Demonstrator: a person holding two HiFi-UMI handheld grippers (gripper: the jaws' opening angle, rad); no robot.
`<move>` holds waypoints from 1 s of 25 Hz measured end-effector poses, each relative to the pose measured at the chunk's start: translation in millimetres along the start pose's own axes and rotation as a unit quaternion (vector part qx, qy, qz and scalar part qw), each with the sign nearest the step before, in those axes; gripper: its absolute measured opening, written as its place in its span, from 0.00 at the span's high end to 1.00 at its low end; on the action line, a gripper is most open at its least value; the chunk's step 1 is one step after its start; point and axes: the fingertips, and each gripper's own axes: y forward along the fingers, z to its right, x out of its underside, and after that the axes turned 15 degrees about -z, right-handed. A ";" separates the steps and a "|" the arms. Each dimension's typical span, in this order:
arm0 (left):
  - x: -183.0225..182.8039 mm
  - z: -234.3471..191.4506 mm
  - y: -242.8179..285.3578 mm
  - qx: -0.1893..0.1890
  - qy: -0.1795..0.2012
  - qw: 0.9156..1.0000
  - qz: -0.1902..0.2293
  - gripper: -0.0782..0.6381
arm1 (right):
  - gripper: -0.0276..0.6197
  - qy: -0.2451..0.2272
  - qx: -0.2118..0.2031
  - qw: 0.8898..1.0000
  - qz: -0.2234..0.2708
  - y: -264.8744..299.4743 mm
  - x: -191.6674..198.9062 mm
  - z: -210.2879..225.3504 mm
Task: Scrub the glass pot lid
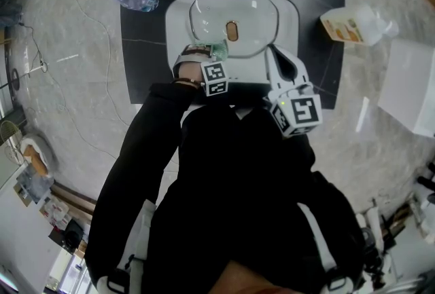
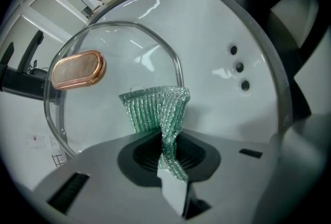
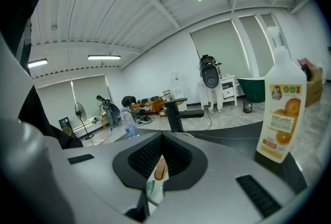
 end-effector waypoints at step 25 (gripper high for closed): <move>-3.6 40.5 4.0 0.103 0.080 0.991 0.002 0.82 | 0.96 0.003 0.012 1.000 0.003 -9.1 0.7 3.0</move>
